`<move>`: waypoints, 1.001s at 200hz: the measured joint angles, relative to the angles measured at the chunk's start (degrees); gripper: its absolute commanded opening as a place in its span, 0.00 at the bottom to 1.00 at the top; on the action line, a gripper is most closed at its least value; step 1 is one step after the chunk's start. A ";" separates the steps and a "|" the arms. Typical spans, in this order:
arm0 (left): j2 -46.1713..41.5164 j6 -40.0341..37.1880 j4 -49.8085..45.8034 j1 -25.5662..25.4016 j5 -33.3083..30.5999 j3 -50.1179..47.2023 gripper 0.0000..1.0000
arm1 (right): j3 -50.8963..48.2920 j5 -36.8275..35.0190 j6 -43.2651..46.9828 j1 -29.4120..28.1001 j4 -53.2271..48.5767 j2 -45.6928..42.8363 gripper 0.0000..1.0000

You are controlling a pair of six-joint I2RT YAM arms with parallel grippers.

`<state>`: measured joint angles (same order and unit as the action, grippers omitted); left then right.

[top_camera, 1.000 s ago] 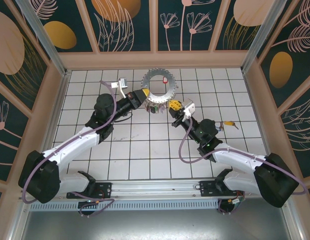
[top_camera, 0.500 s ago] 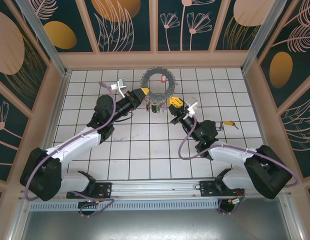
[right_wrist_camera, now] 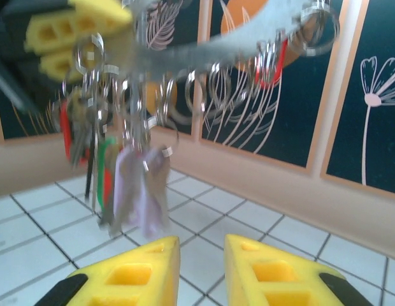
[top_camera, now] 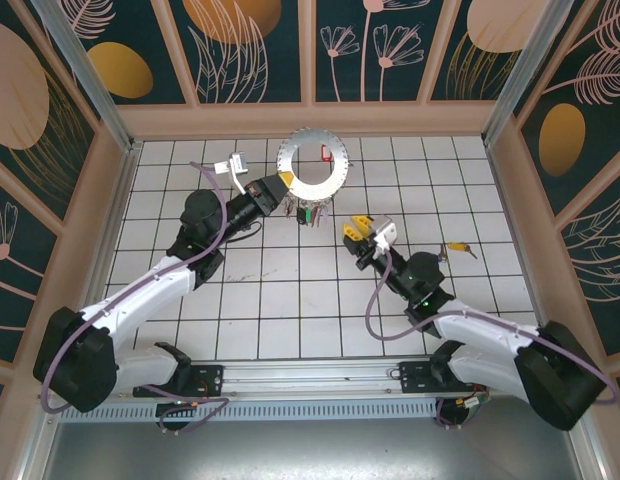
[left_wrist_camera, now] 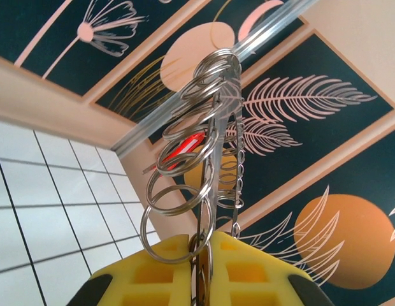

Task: Put the keys on the keyring

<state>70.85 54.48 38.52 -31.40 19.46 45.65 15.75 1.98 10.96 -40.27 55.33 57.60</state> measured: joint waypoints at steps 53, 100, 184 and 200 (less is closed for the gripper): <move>-1.64 -9.92 -0.39 0.00 2.62 1.33 0.00 | 3.19 2.32 2.23 0.00 -9.90 -6.23 0.16; -1.64 -14.23 -3.23 0.00 4.15 2.40 0.00 | 8.20 4.13 2.69 -1.57 -10.58 -3.85 0.16; -1.42 -14.40 -3.30 0.00 5.20 2.69 0.00 | 10.88 2.19 6.47 -3.32 -7.69 3.91 0.15; -1.42 -14.40 -3.39 0.00 5.25 2.69 0.00 | 11.39 2.14 6.71 -3.34 -7.04 4.48 0.15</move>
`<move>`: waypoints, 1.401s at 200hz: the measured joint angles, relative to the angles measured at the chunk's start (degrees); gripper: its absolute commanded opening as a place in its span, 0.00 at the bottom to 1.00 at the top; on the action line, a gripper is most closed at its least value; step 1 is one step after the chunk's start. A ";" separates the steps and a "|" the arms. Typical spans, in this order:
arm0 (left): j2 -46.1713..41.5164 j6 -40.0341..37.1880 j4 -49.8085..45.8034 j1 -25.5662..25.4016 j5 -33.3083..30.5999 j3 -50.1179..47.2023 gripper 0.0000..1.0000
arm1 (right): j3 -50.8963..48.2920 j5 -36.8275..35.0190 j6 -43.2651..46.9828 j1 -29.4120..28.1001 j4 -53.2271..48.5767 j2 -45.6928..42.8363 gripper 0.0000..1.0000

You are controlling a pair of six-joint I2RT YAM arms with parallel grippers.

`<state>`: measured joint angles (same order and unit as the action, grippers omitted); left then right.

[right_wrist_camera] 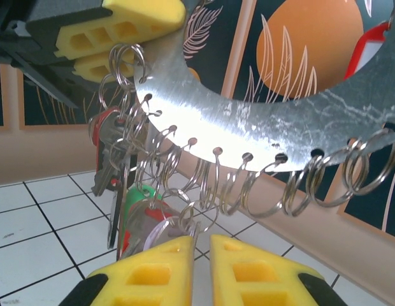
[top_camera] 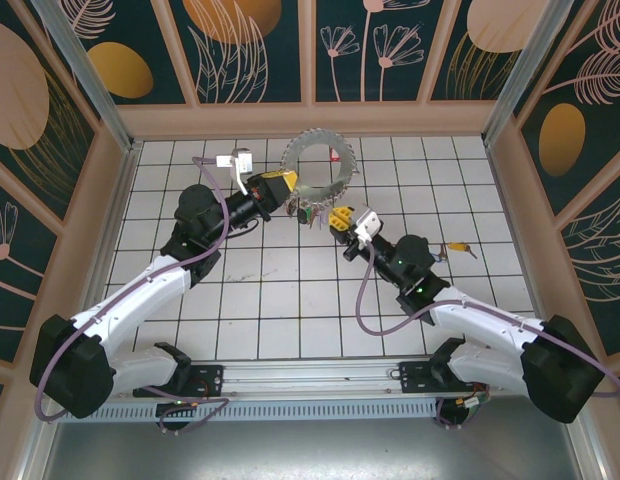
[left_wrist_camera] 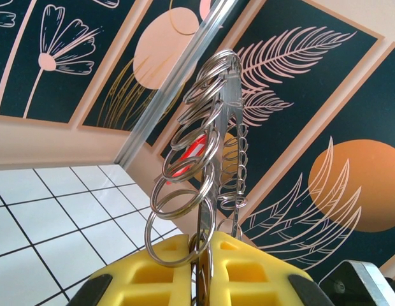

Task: Put the keys on the keyring

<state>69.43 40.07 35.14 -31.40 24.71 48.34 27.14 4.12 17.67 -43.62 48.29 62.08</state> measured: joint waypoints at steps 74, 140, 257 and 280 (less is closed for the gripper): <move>0.07 0.02 -1.86 0.00 -0.28 0.00 0.00 | 0.92 -3.19 0.66 -0.94 2.29 2.16 0.15; 0.07 0.59 -2.43 0.00 -0.57 0.00 0.00 | 0.90 -5.18 1.44 -1.62 0.90 2.21 0.18; 0.09 0.94 -2.45 0.00 -0.74 0.00 0.00 | -0.98 -7.10 1.33 -1.88 -0.07 1.81 0.15; 0.17 1.16 -2.45 0.00 -0.74 0.00 0.00 | -0.98 -6.99 1.31 -1.88 0.37 1.79 0.15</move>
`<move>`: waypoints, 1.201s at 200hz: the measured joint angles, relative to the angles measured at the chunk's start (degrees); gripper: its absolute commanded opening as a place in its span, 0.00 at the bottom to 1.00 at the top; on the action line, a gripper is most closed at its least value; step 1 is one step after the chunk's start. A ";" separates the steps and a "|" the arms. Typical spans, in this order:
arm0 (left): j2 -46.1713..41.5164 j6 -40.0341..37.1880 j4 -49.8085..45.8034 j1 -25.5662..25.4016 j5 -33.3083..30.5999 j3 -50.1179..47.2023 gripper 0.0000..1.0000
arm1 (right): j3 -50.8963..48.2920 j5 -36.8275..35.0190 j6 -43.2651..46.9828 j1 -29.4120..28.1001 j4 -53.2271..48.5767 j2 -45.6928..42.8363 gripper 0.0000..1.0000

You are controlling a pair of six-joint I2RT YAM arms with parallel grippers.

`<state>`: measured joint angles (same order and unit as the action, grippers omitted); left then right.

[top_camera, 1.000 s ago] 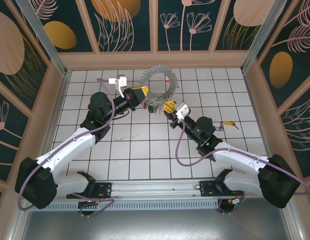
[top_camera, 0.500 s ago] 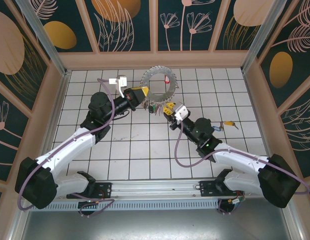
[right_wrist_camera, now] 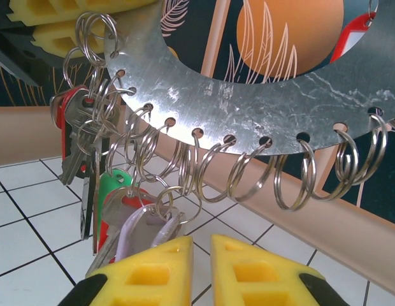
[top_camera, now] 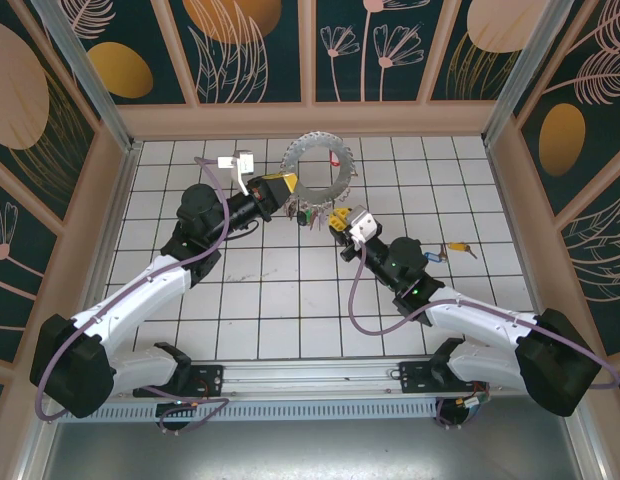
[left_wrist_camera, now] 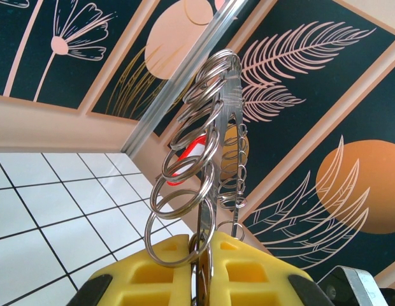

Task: Put the keys on the keyring

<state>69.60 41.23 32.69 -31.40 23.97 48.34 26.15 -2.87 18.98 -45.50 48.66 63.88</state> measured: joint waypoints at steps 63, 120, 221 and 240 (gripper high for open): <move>0.11 0.59 -0.22 0.00 0.00 0.00 0.00 | 0.00 0.35 0.04 -0.13 0.44 -0.46 0.17; 0.26 0.61 -0.90 0.00 0.00 0.02 0.00 | 0.00 -0.17 0.24 -1.25 1.57 -0.87 0.21; 1.66 -1.90 -8.07 0.00 0.11 4.81 0.00 | -0.52 -2.56 0.63 -1.77 2.16 -0.87 0.22; 1.81 -2.34 -9.53 0.00 0.39 5.44 0.00 | -0.76 -3.19 0.66 -1.81 2.38 -0.83 0.22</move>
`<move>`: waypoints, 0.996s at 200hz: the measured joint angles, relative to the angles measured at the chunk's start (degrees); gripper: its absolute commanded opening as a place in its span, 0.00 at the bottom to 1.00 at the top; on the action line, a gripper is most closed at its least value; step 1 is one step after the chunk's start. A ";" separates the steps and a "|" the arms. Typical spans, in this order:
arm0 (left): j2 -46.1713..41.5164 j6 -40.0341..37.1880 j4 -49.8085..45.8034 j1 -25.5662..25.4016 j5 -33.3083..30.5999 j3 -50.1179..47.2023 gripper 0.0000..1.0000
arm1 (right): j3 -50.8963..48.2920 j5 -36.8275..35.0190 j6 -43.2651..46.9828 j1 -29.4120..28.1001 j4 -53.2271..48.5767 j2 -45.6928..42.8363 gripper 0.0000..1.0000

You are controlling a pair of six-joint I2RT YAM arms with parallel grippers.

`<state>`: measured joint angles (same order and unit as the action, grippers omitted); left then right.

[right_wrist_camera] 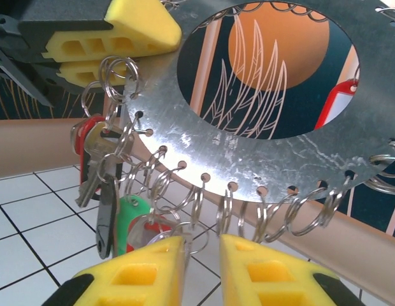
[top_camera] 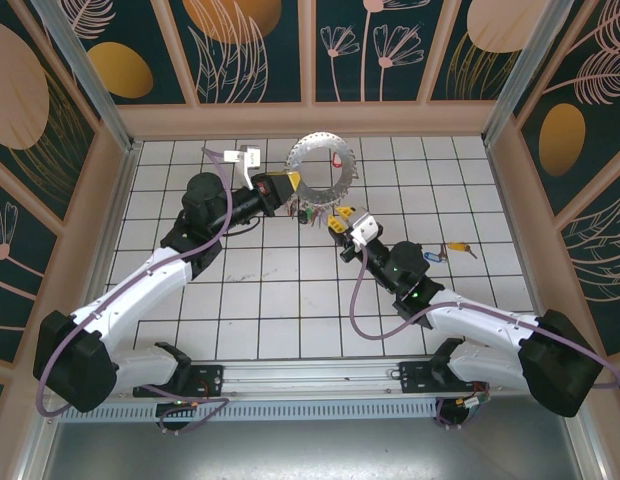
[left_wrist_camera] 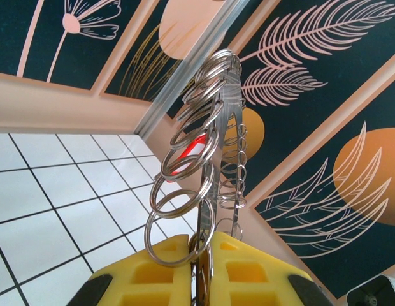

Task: Put the keys on the keyring

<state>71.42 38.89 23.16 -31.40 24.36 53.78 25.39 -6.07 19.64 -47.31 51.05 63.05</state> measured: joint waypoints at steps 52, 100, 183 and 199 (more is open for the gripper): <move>0.24 -0.35 -0.92 0.00 0.74 0.68 0.00 | 0.00 -0.17 0.66 -0.04 1.31 0.68 0.23; 0.35 -0.35 -1.16 0.00 0.92 0.68 0.00 | 0.00 -1.20 1.07 -0.04 1.92 1.29 0.23; 0.66 -0.35 -1.16 0.00 1.18 1.20 0.00 | 0.00 -2.10 1.55 -0.04 2.58 1.29 0.24; 0.66 -0.35 -1.16 0.00 1.25 1.20 0.00 | 0.00 -2.10 1.70 -0.04 2.58 1.29 0.24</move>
<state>72.07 38.54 22.00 -31.40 25.61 54.98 25.39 -8.16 21.34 -47.35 53.63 64.34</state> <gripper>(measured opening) 0.111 0.246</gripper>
